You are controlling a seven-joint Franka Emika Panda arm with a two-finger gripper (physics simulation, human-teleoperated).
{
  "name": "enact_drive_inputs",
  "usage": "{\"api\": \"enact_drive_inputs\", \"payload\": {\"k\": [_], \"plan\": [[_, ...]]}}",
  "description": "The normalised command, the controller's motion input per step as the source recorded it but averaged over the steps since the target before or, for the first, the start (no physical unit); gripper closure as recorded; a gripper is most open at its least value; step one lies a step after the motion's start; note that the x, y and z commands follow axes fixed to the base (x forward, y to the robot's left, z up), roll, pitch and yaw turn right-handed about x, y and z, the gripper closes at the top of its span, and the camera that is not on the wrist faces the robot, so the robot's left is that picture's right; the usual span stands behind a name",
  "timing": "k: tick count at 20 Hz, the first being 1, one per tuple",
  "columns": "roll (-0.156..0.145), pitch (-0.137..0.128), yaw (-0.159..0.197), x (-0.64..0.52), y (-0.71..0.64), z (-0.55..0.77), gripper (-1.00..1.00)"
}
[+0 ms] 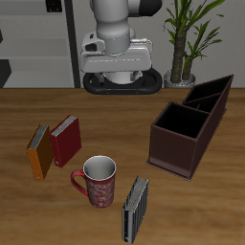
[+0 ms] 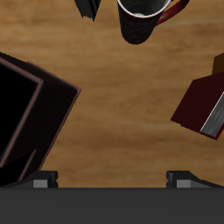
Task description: Place the orange book into the left desk caddy's right compartment
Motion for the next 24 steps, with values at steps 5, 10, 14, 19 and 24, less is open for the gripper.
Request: {"api": "enact_drive_inputs", "payload": {"k": [5, 10, 14, 19, 24], "plan": [[0.003, -0.035, 0.039, 0.15, -0.23, 0.03, -1.0], [-0.002, 0.001, 0.01, 0.29, -0.47, -0.03, -1.0], [-0.084, -0.041, -0.007, 0.23, -0.64, 0.0, -1.0], [-0.077, -0.013, -0.048, 0.19, -0.6, 0.06, -1.0], [-0.071, -0.041, -0.017, 0.11, -0.52, 0.11, -1.0]]}}
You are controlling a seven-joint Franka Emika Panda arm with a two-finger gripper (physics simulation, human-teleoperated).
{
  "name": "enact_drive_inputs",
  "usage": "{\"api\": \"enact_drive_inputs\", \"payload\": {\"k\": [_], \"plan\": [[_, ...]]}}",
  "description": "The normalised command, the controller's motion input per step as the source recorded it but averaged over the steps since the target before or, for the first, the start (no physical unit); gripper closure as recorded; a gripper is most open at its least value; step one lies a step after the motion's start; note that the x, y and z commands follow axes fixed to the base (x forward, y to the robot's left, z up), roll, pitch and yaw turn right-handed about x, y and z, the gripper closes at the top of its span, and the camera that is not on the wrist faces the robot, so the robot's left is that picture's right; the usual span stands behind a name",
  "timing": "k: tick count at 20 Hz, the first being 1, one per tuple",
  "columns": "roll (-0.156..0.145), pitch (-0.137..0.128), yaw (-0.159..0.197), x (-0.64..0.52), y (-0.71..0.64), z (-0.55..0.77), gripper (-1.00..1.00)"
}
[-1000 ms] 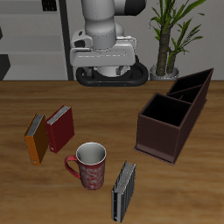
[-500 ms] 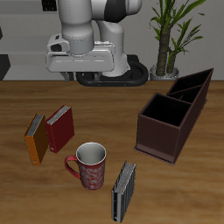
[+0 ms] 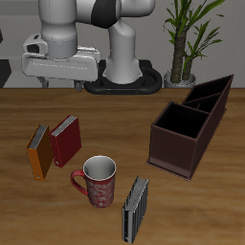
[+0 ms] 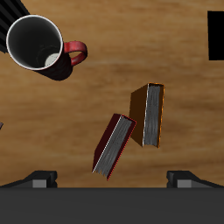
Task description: Place the orange book into the left desk caddy's right compartment
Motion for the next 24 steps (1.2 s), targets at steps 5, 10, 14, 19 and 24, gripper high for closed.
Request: {"api": "enact_drive_inputs", "payload": {"k": [5, 10, 14, 19, 24], "plan": [[-0.011, -0.048, 0.017, 0.09, -0.33, 0.09, -1.0], [-0.016, 0.001, 0.045, 0.15, -0.2, -0.06, -1.0], [-0.014, -0.016, 0.017, 0.18, -0.21, -0.03, -1.0], [-0.054, -0.007, -0.007, 0.23, -0.27, -0.02, -1.0], [-0.023, -0.008, -0.009, 0.13, -0.08, -0.04, -1.0]]}}
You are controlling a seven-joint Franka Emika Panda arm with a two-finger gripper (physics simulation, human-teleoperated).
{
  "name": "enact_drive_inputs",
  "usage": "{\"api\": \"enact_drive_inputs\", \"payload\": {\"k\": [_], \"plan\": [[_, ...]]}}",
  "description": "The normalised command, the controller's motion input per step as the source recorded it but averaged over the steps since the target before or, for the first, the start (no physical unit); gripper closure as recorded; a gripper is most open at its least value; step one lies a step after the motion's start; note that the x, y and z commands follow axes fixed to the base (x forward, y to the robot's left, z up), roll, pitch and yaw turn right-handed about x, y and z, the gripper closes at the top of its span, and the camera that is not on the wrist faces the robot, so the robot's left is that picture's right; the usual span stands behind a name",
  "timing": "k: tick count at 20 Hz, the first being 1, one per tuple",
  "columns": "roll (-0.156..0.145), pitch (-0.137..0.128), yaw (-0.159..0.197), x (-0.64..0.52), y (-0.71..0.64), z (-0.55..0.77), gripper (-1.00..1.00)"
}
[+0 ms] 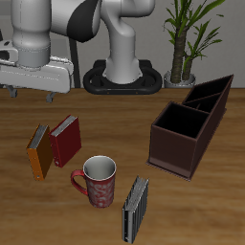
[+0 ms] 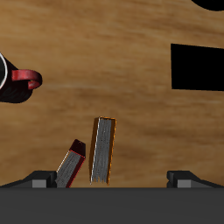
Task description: Place the orange book into the left desk caddy's right compartment
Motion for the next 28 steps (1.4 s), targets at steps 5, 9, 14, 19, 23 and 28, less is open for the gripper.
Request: {"api": "enact_drive_inputs", "payload": {"k": [5, 9, 14, 19, 23, 28], "plan": [[-0.013, -0.01, 0.015, 0.12, 0.01, -0.14, -1.0], [-0.014, 0.005, -0.014, 0.13, -0.08, -0.17, -1.0], [0.0, 0.012, 0.003, 0.06, 0.1, -0.16, -1.0], [0.005, 0.007, -0.015, 0.06, 0.04, -0.22, -1.0], [-0.008, 0.002, -0.002, 0.02, 0.03, -0.25, -1.0], [-0.029, 0.0, -0.02, 0.0, -0.12, -0.21, -1.0]]}}
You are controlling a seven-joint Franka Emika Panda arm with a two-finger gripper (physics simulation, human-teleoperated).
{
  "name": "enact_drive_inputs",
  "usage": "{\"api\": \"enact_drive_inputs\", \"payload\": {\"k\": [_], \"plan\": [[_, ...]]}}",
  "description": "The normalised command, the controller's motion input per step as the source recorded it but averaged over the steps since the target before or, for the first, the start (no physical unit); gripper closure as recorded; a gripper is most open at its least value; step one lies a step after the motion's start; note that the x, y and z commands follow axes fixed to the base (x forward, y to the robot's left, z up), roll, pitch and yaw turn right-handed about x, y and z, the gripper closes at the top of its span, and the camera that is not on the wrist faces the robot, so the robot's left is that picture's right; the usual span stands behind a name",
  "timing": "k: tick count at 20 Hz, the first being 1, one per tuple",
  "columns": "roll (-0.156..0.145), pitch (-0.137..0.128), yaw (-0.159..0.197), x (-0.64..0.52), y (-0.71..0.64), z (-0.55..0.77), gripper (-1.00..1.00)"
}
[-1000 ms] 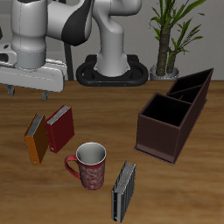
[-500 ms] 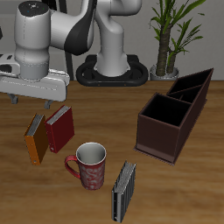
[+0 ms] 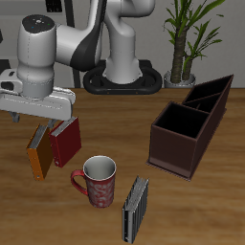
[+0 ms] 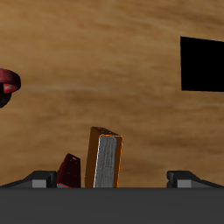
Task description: Place the orange book into the left desk caddy's right compartment
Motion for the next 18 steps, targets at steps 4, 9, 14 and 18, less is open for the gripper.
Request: {"api": "enact_drive_inputs", "payload": {"k": [4, 9, 14, 18], "plan": [[-0.005, 0.008, -0.021, -0.01, -0.11, -0.26, -1.0], [-0.028, 0.014, -0.017, -0.04, -0.11, -0.23, -1.0], [-0.008, 0.027, -0.03, -0.02, -0.11, -0.31, -1.0], [-0.002, 0.023, -0.002, -0.02, 0.01, -0.22, -1.0]]}}
